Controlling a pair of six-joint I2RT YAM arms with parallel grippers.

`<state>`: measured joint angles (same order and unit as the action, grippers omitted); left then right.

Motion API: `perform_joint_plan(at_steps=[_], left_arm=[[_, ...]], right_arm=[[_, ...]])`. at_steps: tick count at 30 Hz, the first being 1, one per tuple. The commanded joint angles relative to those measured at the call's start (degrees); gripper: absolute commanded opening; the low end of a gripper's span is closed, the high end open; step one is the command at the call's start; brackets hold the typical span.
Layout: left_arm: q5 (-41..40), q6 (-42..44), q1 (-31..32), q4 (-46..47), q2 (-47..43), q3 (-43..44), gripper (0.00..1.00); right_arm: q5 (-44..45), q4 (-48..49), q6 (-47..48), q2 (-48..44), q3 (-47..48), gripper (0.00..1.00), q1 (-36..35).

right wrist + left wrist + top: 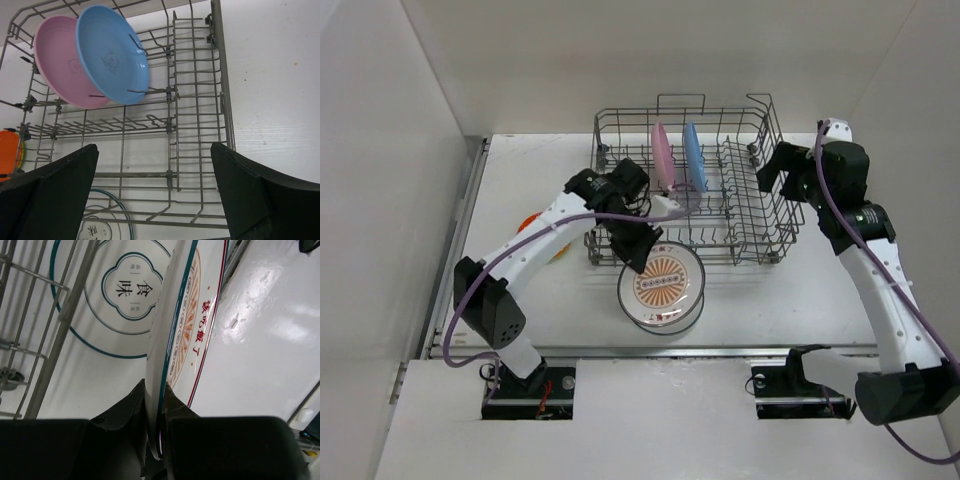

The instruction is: Unload the plates from the dish rack

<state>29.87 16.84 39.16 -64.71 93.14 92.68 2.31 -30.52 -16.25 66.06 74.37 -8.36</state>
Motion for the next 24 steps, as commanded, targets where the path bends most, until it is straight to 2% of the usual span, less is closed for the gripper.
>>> perform_joint_plan(at_steps=[1, 7, 14, 15, 16, 17, 19, 20, 23, 24], left_arm=[[-1.03, 1.53, 2.15, 6.08, 0.01, -1.72, 0.00], [-2.18, -0.14, 2.15, 8.89, 7.04, -0.05, 0.00], [-4.99, 2.93, 2.77, 8.90, 9.51, -0.14, 0.01], [-5.52, 2.93, 2.77, 8.90, 10.03, -0.14, 0.06], [-6.04, 3.46, 2.77, 8.20, 10.04, -0.14, 0.16], [-6.05, 3.46, 2.77, 8.19, 10.56, -0.14, 0.22], [-7.45, 4.17, 2.77, 7.58, 10.57, -0.14, 0.30], [-8.24, 4.17, 2.77, 7.58, 10.57, -0.74, 0.40], [-10.27, 4.17, 2.77, 8.19, 10.05, -1.28, 0.51], [-11.14, 3.56, 2.77, 8.19, 10.04, -1.28, 0.59]], right_arm=[[-2.92, 2.32, 0.52, -2.25, -1.51, 1.00, -0.60], [-4.15, -0.24, 0.00, -7.17, -2.21, 1.00, -1.22], [-3.62, -0.24, -0.54, -11.04, -4.05, 1.00, -1.22], [-3.62, -0.24, -0.54, -11.04, -4.06, 1.00, -1.22], [-3.62, -0.24, -1.15, -11.04, -4.06, 1.00, -1.22], [-3.62, -0.76, -1.15, -11.04, -4.06, 1.00, -1.22], [-4.24, -0.77, -1.77, -11.04, -4.06, 1.00, -1.22], [-4.24, -0.77, -1.77, -11.57, -4.06, 1.00, -1.22], [-4.24, -0.77, -2.29, -11.57, -4.06, 1.00, -1.75], [-4.24, -0.77, -2.29, -11.57, -4.06, 1.00, -1.75]])
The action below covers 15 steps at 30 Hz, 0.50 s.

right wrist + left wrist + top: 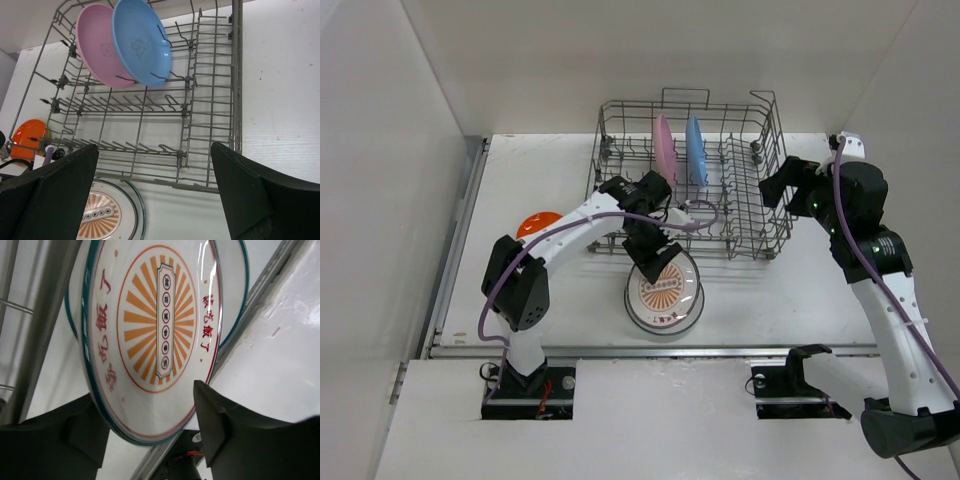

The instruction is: Unload the plates from the dish rack

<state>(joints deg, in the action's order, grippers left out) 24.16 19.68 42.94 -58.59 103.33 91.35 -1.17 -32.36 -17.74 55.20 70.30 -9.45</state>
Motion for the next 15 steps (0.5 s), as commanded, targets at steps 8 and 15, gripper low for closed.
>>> perform_joint_plan(at_steps=[8, 15], left_arm=[[-7.72, -1.14, 1.26, -0.64, -2.87, 1.55, 0.85], [-7.47, -0.52, 2.50, -3.38, -1.82, 0.93, 1.00]], right_arm=[[-1.29, 0.02, -0.81, -0.71, 0.01, 1.00, -0.65], [-1.29, 0.54, -0.29, 0.35, 0.01, 1.00, -0.65]])
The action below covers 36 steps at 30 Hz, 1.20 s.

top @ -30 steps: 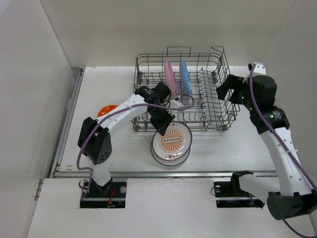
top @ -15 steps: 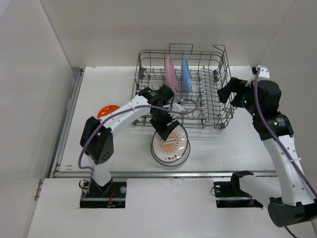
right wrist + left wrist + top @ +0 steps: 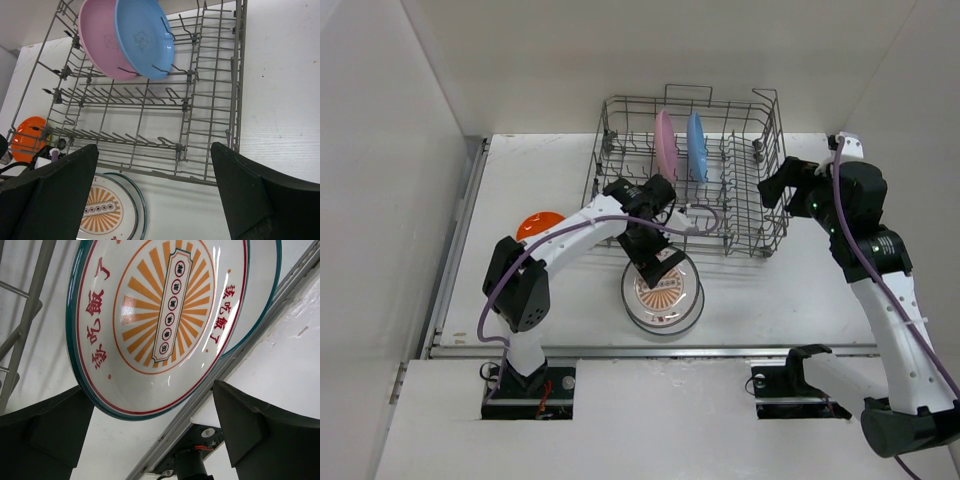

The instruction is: Unload the plates from the dish rack

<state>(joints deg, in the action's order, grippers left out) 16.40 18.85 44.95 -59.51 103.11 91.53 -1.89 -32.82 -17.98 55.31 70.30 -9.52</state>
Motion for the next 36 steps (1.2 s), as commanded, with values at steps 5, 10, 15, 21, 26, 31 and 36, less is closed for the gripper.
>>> perform_joint_plan(at_steps=[5, 10, 15, 21, 26, 31, 36], left_arm=[[-1.10, 0.84, 2.51, -3.60, -1.60, 1.29, 1.00], [-8.48, 0.84, 3.22, -3.60, 2.43, 3.03, 1.00], [-15.96, -0.92, 3.74, -3.60, 5.17, 6.46, 1.00], [-24.22, -0.92, 6.46, -3.60, 5.70, 7.61, 1.00], [-18.53, -1.54, 6.47, -4.47, 4.29, 9.54, 1.00], [-8.68, -0.31, 6.47, -7.46, -0.70, 13.32, 1.00], [-2.18, -0.30, 4.72, -8.35, -5.54, 13.85, 1.00]], right_arm=[[0.66, -1.19, -0.04, 3.92, 2.45, 1.00, -0.59], [2.50, -4.36, -0.04, 8.76, 6.07, 1.00, -0.59], [6.54, -6.90, -0.04, 9.99, 7.22, 1.00, -0.59], [13.84, -9.11, -0.57, 9.99, 6.69, 1.00, -0.59], [16.30, -9.63, -0.05, 13.50, 6.17, 1.00, -0.59], [16.30, -6.48, 2.84, 17.99, 6.16, 1.00, -0.59], [17.79, -2.96, 6.28, 22.99, 8.35, 0.82, -0.59]])
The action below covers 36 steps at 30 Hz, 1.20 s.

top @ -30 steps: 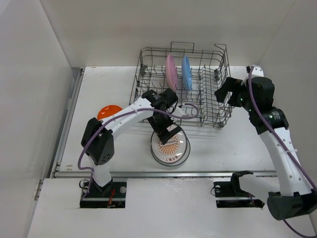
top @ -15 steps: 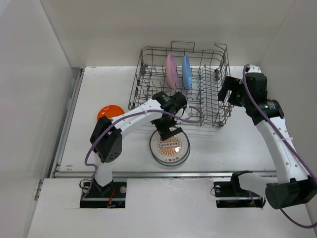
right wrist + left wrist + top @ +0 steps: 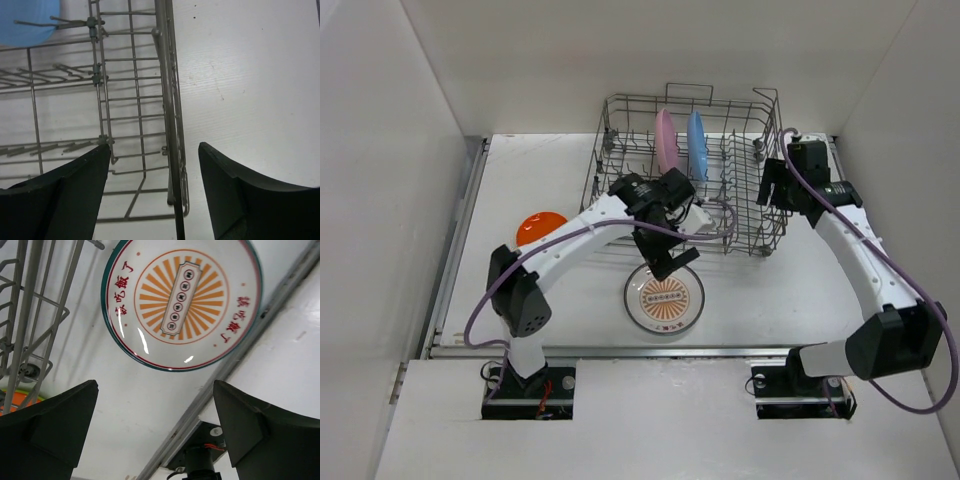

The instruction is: Unload the plates from the dish rack

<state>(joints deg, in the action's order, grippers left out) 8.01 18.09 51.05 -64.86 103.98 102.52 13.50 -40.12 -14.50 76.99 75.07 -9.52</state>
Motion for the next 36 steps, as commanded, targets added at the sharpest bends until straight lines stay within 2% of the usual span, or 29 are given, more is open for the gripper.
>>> perform_joint_plan(at_steps=[1, 3, 4, 6, 7, 10, 11, 13, 17, 20, 21, 22, 23, 24, 26, 28, 30, 31, 36], left_arm=[[7.01, -0.24, -2.52, -2.99, -7.12, 2.86, 1.00], [6.41, -2.78, -5.68, -1.07, -8.97, 2.86, 1.00], [5.53, -3.58, -6.83, -0.45, -8.97, 2.86, 1.00], [2.38, -4.20, -9.98, 0.09, -10.38, 3.39, 1.00], [1.23, -4.90, -11.05, 0.61, -10.38, 3.39, 1.00], [-3.41, -6.22, -14.91, 1.22, -10.91, 3.92, 1.00], [-5.44, -6.83, -15.62, 1.75, -11.43, 3.92, 1.00], [-10.01, -8.07, -17.46, 2.45, -11.96, 3.39, 1.00], [-12.84, -8.07, -20.37, 3.60, -12.49, 2.69, 1.00], [-12.84, -8.07, -23.35, 4.22, -11.88, 3.73, 1.00], [-12.84, -8.07, -24.06, 4.22, -11.27, 4.44, 1.00], [-12.84, -8.07, -24.59, 4.22, -10.48, 5.40, 1.00], [-12.84, -8.07, -25.29, 4.22, -8.64, 7.76, 1.00], [-12.84, -8.07, -25.29, 3.69, -7.58, 9.17, 1.00], [-12.84, -7.55, -25.29, 3.69, -4.25, 12.07, 1.00], [-12.24, -7.54, -25.29, 5.52, -1.78, 16.65, 1.00], [-12.23, -8.50, -25.29, 8.77, 1.81, 20.07, 1.00], [-12.23, -9.29, -25.29, 13.66, 2.97, 20.78, 1.00], [-7.83, -13.68, -25.29, 27.67, 13.84, 27.80, 1.00]], right_arm=[[3.63, 5.04, 2.81, 3.15, 4.90, 0.74, -0.59], [4.95, 6.79, 5.18, 4.65, 6.05, 0.62, -0.59], [5.48, 7.68, 5.97, 5.18, 6.84, 0.51, 0.02], [5.49, 10.05, 8.86, 5.98, 7.54, 0.38, 0.72], [5.49, 13.19, 10.10, 6.50, 7.55, 0.27, 0.73], [3.03, 16.91, 15.01, 8.87, 8.95, 0.16, 2.22], [2.50, 16.92, 15.55, 10.01, 10.78, 0.07, 2.75], [3.64, 17.52, 16.25, 13.17, 12.55, 0.01, 2.75], [4.35, 20.69, 20.65, 17.83, 16.50, 0.00, 3.45], [4.87, 20.70, 21.18, 22.58, 22.82, 0.00, 3.45], [4.87, 19.48, 21.18, 23.81, 24.67, 0.16, 3.45], [4.87, 18.68, 21.18, 25.82, 28.43, 0.49, 3.45], [4.87, 17.80, 21.18, 26.62, 30.12, 0.72, 3.45], [4.87, 16.32, 20.22, 26.63, 31.70, 0.89, 3.45], [4.87, 16.30, 18.64, 26.12, 34.00, 1.00, 3.45], [3.65, 20.92, 17.50, 23.66, 33.31, 1.00, 3.45], [3.64, 26.12, 17.49, 19.18, 28.75, 1.00, 1.79], [3.03, 30.93, 16.88, 17.86, 27.34, 1.00, 1.78], [-3.83, 34.49, 15.21, 15.99, 24.78, 1.00, -0.06]])
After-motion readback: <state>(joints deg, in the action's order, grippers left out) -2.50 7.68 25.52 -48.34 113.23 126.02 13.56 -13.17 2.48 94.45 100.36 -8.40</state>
